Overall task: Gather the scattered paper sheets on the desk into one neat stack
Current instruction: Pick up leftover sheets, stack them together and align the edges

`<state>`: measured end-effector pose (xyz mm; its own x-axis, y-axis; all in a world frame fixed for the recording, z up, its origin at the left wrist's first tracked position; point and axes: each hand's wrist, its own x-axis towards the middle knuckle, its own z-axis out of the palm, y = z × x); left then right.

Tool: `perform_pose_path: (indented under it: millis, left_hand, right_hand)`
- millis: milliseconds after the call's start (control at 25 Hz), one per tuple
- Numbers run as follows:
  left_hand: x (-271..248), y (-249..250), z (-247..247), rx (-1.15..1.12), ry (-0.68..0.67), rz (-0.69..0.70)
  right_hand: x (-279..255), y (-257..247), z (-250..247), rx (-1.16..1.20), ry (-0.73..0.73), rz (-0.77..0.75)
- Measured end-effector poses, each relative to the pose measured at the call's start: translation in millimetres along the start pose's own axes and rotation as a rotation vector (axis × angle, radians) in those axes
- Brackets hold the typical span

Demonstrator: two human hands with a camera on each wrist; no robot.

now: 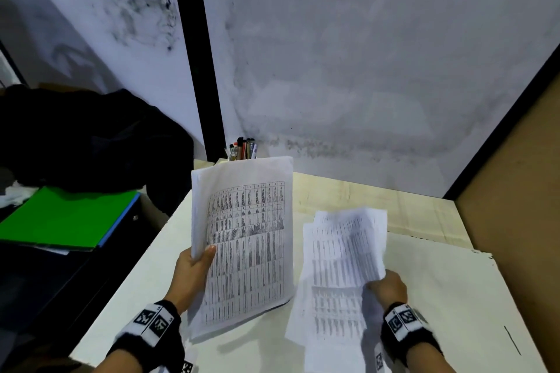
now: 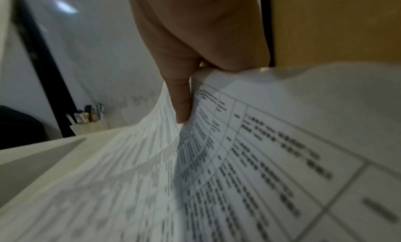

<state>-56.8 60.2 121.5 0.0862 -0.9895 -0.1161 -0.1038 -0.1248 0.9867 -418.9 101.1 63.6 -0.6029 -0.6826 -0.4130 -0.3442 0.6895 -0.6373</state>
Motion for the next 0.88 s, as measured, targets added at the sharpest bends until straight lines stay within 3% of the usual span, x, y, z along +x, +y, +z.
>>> perform_pose_path:
  millis: [120,280,400,600,760,880]
  left_hand:
    - [0,0,2,-0.007,-0.006,-0.012]
    - [0,6,14,0.020,-0.053,-0.007]
    - [-2,17,26,0.022,-0.113,0.026]
    - [-6,24,51,0.013,-0.235,0.026]
    - [-8,29,61,-0.015,-0.256,-0.020]
    - [-10,34,60,-0.147,-0.282,0.017]
  right_hand:
    - [-23,-53,-51,0.130,0.001,-0.295]
    - [-63,-113,-118,0.528,-0.310,-0.565]
    - [-53,-116,-113,0.675,-0.429,-0.520]
    - [-40,-92,-38,0.660,-0.462,-0.296]
    - [-48,-90,-23,0.661,-0.514,-0.305]
    - [-57,-95,-26,0.646,-0.413,-0.379]
